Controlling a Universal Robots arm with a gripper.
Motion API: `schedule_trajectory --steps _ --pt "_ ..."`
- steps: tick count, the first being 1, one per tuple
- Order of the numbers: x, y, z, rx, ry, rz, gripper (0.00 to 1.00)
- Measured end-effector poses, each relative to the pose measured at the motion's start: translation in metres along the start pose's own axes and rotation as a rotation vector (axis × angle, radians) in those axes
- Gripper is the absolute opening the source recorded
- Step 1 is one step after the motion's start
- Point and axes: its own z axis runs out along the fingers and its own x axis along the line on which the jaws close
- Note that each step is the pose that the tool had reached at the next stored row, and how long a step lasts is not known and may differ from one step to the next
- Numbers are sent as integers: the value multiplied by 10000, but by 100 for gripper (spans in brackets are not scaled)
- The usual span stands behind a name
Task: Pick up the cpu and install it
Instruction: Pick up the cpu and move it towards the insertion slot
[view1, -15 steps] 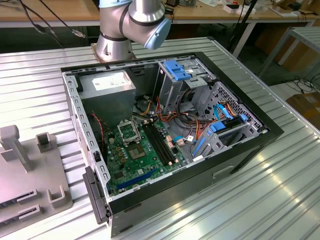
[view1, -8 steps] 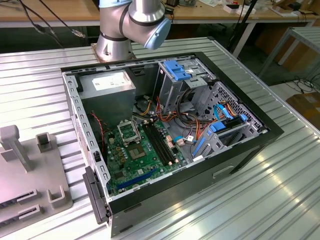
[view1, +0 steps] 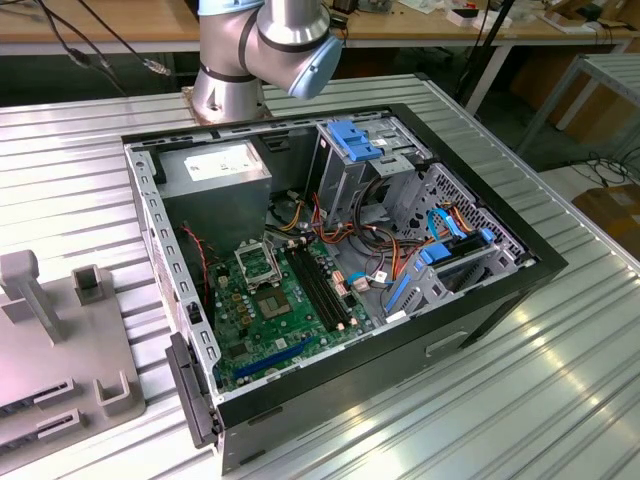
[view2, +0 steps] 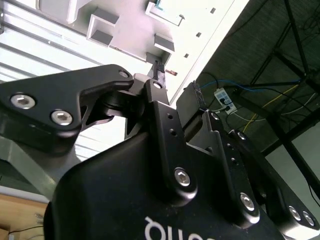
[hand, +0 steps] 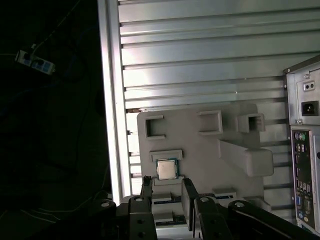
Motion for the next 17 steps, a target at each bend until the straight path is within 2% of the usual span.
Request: schedule_trajectory --steps 17 --pt "15 -1 2 6 2 -50 37"
